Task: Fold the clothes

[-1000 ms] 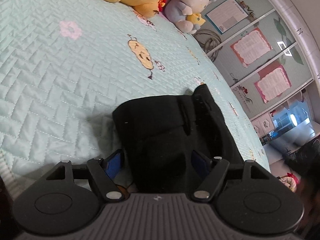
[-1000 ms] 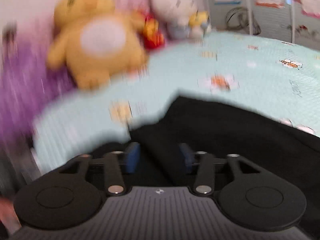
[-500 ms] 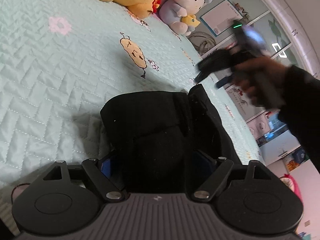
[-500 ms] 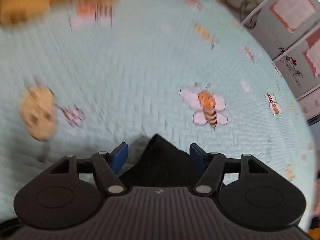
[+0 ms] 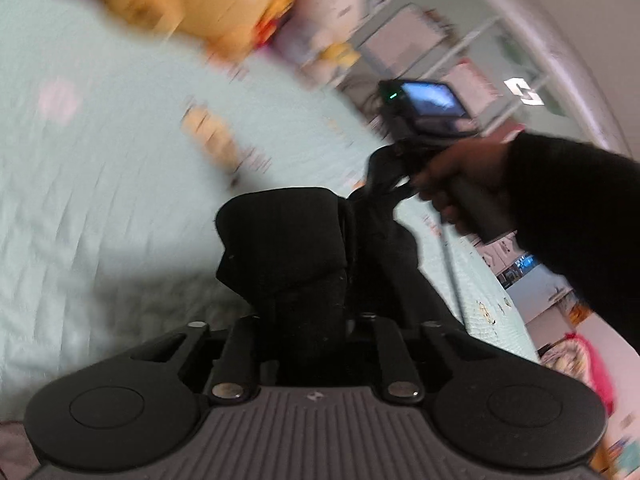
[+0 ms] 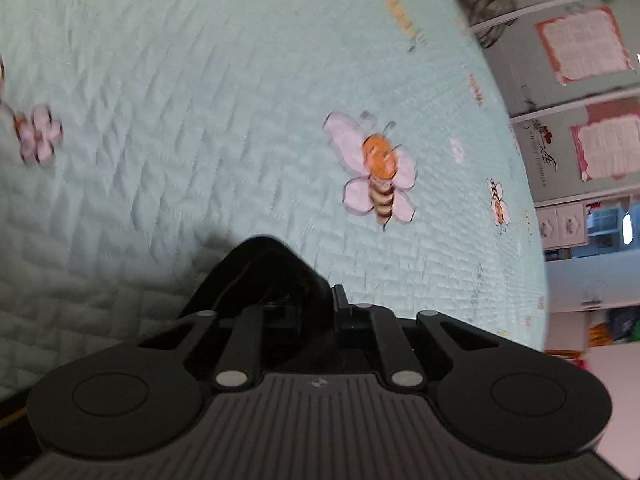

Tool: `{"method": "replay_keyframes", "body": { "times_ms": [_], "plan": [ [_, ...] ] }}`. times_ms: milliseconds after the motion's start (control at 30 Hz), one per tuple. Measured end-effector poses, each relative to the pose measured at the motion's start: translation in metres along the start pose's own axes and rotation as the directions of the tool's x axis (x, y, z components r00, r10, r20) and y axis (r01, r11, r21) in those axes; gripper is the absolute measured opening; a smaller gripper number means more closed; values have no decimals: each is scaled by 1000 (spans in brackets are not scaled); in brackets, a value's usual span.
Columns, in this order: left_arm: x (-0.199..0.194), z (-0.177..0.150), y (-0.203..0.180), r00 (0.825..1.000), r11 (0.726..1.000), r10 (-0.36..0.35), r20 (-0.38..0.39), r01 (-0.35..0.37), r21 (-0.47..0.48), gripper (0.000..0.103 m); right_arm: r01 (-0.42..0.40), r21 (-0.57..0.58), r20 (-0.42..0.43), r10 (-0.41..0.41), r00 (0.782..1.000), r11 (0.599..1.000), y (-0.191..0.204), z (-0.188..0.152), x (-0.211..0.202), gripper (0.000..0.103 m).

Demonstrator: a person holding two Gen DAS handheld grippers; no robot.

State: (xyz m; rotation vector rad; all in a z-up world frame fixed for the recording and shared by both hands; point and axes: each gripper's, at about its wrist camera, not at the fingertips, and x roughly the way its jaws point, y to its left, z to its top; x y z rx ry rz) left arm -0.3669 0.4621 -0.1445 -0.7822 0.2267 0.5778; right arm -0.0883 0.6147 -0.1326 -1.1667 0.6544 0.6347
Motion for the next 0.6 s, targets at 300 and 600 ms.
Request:
{"method": "replay_keyframes", "body": {
  "times_ms": [300,600],
  "plan": [
    [-27,-22,-51,950,921,78,301,-185,344,21,-440,598,588,6,809,670,-148,-92,-56,12],
    [18,-18,11,969,967,248,13,-248,60,49,-524,592,488,245,838,612,-128,-107,-6,39]
  ]
}}
